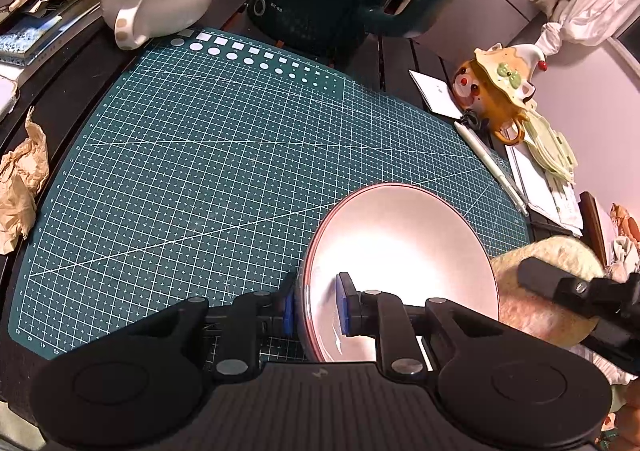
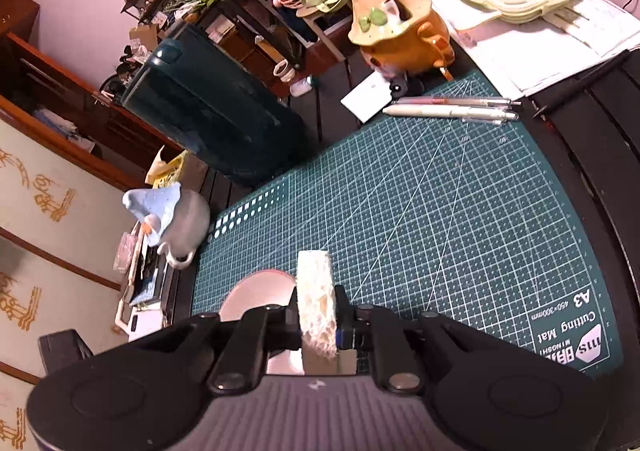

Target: Clean bowl

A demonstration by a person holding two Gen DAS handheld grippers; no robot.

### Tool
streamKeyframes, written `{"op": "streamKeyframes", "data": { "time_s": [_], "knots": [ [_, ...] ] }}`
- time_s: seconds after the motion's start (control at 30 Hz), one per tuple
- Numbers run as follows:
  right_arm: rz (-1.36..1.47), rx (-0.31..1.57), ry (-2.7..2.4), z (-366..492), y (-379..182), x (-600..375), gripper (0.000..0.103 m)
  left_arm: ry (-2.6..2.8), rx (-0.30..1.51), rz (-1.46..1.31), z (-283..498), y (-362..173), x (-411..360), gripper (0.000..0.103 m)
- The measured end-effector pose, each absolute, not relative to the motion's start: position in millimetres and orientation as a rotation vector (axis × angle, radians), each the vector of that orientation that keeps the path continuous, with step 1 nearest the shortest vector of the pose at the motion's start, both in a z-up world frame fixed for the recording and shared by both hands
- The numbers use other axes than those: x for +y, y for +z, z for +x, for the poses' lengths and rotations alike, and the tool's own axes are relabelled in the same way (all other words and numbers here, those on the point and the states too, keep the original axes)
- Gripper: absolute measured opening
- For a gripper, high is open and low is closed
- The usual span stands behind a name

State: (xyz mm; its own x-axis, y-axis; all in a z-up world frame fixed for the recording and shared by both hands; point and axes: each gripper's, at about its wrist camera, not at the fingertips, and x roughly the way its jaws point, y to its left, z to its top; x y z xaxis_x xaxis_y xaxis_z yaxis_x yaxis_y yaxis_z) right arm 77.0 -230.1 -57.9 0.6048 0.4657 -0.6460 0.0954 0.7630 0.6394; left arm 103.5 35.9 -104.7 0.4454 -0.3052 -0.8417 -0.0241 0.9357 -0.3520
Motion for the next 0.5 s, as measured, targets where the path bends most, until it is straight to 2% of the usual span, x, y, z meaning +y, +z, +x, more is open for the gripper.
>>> {"op": "streamKeyframes", "data": {
  "time_s": [0.1, 0.23, 0.37, 0.5],
  "knots": [
    [0.688, 0.882, 0.241, 76.0, -53.7, -230.9, 0.012, -0.178, 1.101, -0.333, 103.4, -104.7, 35.7, 0.018],
    [0.671, 0.944, 0.223, 79.5, -67.5, -224.8, 0.012, -0.179, 1.102, -0.335, 103.6, -104.8, 36.0, 0.018],
    [0.719, 0.862, 0.252, 75.6, -52.5, -234.5, 0.012, -0.178, 1.103, -0.335, 104.1, -104.9, 36.1, 0.018],
    [0.698, 0.913, 0.238, 79.3, -63.0, -229.7, 0.012, -0.178, 1.103, -0.335, 104.1, -104.6, 35.7, 0.018]
  ]
}}
